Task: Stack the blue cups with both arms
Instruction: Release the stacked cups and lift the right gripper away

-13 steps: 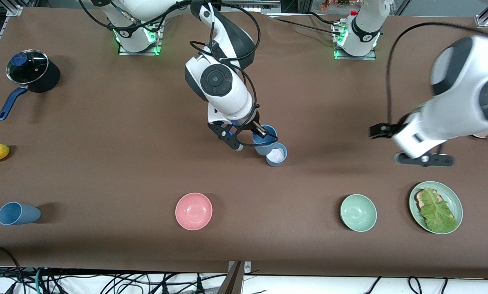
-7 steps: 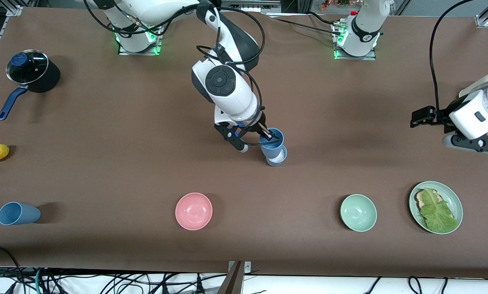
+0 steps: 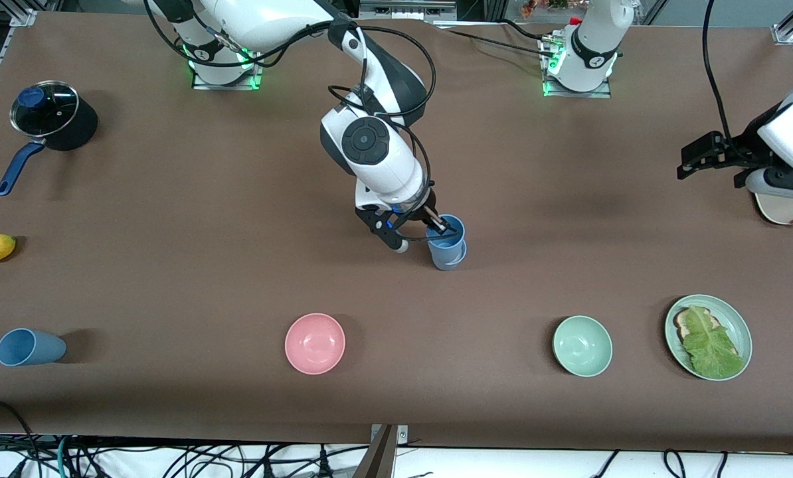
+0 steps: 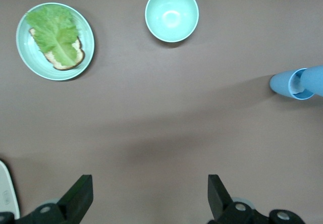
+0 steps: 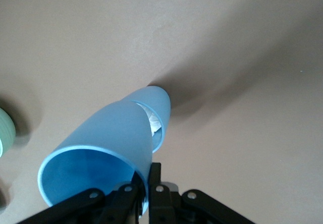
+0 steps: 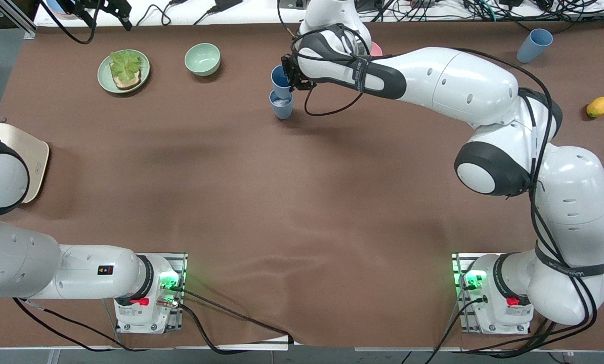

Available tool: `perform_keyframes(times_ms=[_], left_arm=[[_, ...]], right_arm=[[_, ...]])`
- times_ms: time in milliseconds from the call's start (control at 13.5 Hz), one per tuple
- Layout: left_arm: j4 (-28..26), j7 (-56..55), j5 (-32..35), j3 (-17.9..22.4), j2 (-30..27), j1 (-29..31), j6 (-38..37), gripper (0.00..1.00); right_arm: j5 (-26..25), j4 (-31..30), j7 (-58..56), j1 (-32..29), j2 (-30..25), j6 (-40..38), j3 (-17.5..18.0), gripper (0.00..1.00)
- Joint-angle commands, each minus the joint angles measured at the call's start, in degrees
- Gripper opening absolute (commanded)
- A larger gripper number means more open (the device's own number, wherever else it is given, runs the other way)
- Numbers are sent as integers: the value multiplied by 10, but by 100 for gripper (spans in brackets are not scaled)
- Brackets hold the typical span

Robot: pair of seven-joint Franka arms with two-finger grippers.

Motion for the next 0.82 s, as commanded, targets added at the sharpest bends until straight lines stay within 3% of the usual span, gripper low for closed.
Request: perform_keyframes(times_ms=[0,446,520,669,743], left_arm=[[-19,4,25,15,-11,-25,12,100],[-6,3,25,14,-4,-23,-1,100],[-6,4,25,14,-4,-23,-1,100],[-6,5,25,16,-4,-23,-8,100],[-5,6,25,16,-4,-23,-15,100]], right_arm=[[10,23,12,10,15,2,-4,0],[9,23,11,12,21,4,-5,0],[9,23,11,12,22,4,-5,6],[8,23,8,11,22,9,-7,66],[6,23,4,11,22,14,-8,87]])
